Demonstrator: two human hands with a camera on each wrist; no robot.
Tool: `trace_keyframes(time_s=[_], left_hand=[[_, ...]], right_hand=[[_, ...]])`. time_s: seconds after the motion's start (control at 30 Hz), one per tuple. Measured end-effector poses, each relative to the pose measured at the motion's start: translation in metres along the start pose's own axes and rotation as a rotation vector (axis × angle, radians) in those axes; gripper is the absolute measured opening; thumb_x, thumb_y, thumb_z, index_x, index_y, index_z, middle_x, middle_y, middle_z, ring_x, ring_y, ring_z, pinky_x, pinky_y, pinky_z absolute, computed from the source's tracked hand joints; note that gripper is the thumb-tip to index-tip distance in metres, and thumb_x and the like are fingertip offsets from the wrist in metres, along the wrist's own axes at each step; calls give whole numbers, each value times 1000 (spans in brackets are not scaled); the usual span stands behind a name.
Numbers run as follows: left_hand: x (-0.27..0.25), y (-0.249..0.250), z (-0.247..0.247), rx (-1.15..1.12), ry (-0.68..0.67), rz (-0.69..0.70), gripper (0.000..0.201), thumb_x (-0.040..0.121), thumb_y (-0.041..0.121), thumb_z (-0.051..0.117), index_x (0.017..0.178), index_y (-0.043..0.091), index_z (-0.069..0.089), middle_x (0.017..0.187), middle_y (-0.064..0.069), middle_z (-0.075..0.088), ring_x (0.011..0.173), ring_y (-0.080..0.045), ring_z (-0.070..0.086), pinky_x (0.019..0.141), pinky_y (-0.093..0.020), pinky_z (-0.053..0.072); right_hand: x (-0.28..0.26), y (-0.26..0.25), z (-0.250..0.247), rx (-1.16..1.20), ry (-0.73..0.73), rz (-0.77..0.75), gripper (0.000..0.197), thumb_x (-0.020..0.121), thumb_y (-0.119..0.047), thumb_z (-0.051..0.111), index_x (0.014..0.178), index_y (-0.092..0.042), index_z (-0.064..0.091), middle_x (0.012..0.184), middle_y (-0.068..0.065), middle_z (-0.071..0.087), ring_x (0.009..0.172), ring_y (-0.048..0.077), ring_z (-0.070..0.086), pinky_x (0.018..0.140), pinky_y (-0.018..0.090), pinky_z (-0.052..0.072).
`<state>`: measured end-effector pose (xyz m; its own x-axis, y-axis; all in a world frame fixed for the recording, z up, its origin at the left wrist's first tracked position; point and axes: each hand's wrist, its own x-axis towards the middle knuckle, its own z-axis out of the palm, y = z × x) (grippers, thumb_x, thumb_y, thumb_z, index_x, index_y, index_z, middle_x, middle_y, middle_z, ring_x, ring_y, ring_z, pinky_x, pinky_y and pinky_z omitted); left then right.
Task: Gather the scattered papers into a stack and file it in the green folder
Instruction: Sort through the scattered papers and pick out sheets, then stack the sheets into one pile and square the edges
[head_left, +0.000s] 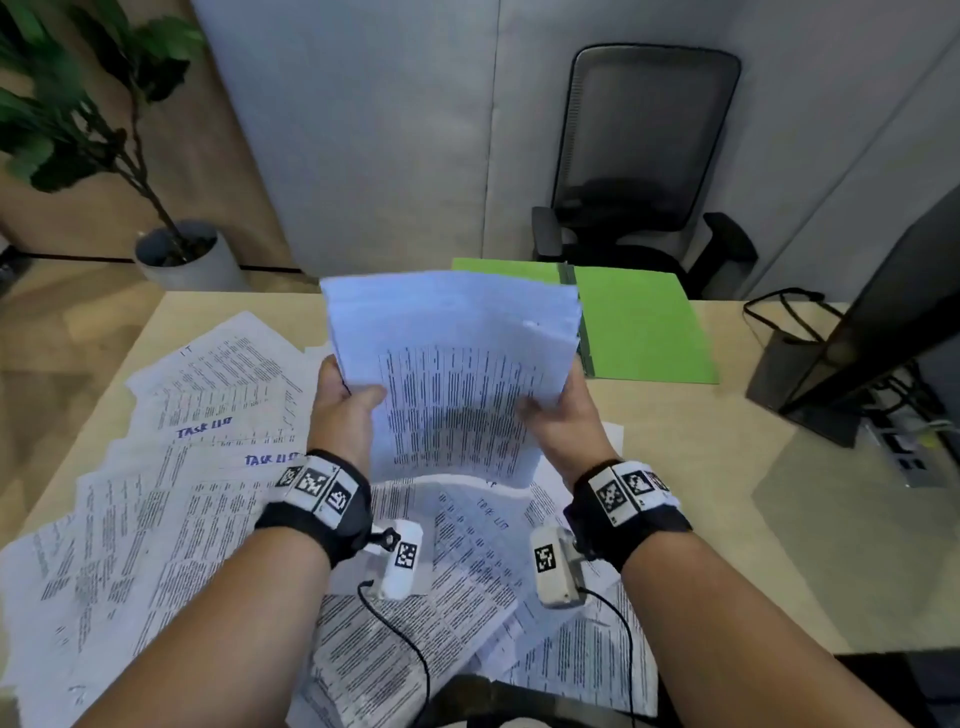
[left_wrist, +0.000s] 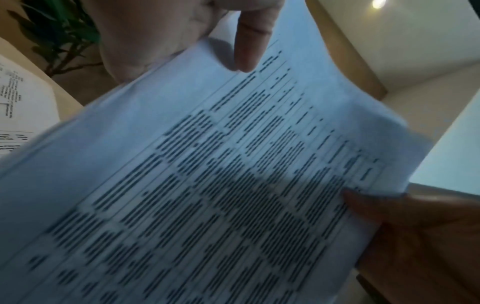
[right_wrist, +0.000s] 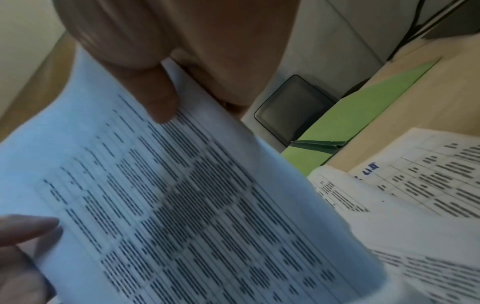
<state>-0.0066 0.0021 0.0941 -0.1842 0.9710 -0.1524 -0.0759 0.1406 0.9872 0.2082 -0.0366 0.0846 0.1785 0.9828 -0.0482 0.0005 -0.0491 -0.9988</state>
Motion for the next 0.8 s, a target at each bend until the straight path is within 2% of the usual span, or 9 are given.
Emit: trace_keyframes(time_s=[0.07,0.13,0.27,0.33,0.43,0.53,0.63,0.73,0.8], left_hand=[[-6,-5,0,33,-5,-13,48,68,-4,57,106,26,55,99,-2,68,94,-26,64,84,-39,50],[-8,-14,-2,56,21,-28,56,67,-7,58,114,22,50,109,-8,66,100,-27,62,87,-40,48],[-7,-25,-5,124,31,-35,53,76,-13,56,114,23,47,107,-7,64,95,-23,60,81,-32,48],[-5,-27,-6,143,11,-31,48,78,-12,54,113,21,47,99,-5,64,88,-19,60,73,-26,46],[-4,-32,-7,182,-15,-35,46,81,-12,53,113,19,45,95,0,62,85,-15,58,67,-22,42],[-6,-50,-6,307,-66,-75,41,86,-7,51,117,19,43,101,-2,60,81,-13,56,63,-18,40],[-11,-63,-5,487,-94,-106,38,93,-1,45,129,11,40,109,-5,56,68,-3,48,57,-16,36],[-7,-64,-4,595,-111,-96,40,94,5,47,133,12,38,118,-3,55,84,-17,57,76,-25,47],[-6,-57,4,647,-171,-69,37,93,9,52,129,15,43,116,-4,59,91,-22,57,80,-31,48]], right_hand=[[-4,3,1,21,18,18,61,79,19,52,121,-22,36,108,-1,59,94,7,63,77,24,54],[-7,8,2,42,42,34,64,70,11,57,122,-18,34,108,0,57,95,6,63,77,25,54],[-6,18,8,64,70,80,61,64,3,50,112,-33,39,107,3,57,97,16,59,84,41,52],[-5,22,10,43,80,97,61,68,8,47,108,-38,42,107,6,57,97,20,57,86,45,50],[-5,29,10,19,104,129,60,77,16,44,107,-36,44,106,12,58,95,22,55,84,43,47],[-11,43,12,-177,25,190,36,92,2,45,116,-25,42,110,20,58,92,26,55,86,49,49],[-17,58,14,-422,3,284,25,97,-11,45,122,-14,43,107,18,61,94,33,61,87,52,52],[-12,57,1,-526,166,202,14,93,-9,47,107,-11,46,92,13,61,82,31,61,72,42,55],[-5,53,-13,-573,237,207,13,91,-9,46,103,-13,45,83,10,58,73,28,59,63,35,52]])
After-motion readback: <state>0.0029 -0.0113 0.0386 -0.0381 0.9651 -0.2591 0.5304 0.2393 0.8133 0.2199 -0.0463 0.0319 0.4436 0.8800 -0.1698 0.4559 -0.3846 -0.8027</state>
